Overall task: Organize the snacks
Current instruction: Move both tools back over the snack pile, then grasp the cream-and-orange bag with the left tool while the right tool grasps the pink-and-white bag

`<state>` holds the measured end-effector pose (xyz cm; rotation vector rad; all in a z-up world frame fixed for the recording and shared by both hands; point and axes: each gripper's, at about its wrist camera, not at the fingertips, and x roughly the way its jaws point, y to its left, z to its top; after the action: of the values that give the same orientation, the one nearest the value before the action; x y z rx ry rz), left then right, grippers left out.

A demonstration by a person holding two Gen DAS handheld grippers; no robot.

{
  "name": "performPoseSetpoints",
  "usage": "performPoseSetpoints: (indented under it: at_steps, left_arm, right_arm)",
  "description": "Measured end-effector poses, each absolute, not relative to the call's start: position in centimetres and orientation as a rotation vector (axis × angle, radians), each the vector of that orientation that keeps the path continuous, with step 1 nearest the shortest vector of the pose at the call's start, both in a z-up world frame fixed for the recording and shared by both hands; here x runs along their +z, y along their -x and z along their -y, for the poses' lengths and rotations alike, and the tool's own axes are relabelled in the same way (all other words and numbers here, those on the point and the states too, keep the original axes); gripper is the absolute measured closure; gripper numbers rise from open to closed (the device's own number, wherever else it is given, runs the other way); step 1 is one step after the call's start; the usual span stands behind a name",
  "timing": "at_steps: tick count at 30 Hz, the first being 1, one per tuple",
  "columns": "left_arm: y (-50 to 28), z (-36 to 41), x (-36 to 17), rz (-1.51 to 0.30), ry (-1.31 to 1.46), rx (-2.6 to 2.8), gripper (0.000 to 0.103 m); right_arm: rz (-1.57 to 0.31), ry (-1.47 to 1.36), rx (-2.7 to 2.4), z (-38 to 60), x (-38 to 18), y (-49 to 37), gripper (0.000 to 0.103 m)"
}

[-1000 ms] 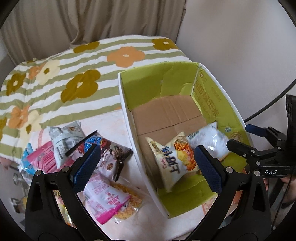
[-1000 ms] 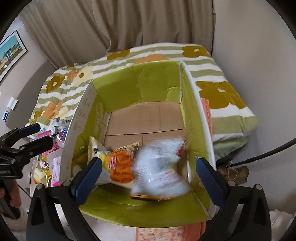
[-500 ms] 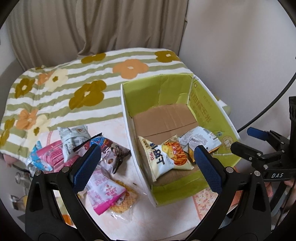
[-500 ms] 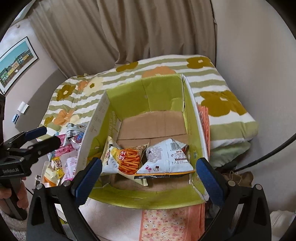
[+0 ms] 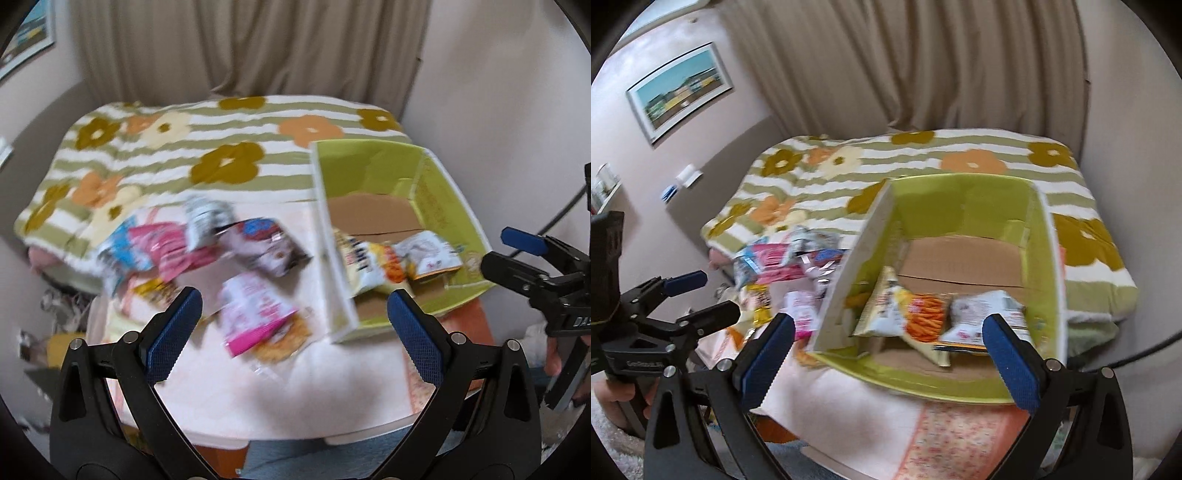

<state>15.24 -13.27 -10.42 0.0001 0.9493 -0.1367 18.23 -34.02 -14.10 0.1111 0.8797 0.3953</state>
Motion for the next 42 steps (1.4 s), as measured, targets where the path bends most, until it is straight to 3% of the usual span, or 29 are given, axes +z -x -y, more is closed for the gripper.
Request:
performPoseSetpoints:
  at_steps: [12,22,33,42]
  left_arm:
    - [-13.7,0.1,-12.1,-0.995,0.072,0.032,0.003]
    - [-16.6,-9.3,-17.8,-1.155,0.084,-0.037,0.003]
    - [-20.3,-11.1,-26.8,-1.357,0.01,-0.221,0.003]
    - [-21.9,-10.4,-30.7,-1.432,-0.055,-0.22,0.003]
  right_arm:
    - [-0.899,-0.031,0.533,23.1,-15.0,-20.5,0.002]
    - [-1.048,-0.001,0.451,15.0,-20.5,-23.6,0.002]
    - [-1.214,0.052,0.282,12.4,-26.6,-25.3,0.002]
    - [-1.241,0.181,0.254,11.4,-27.8,-26.3,0.002]
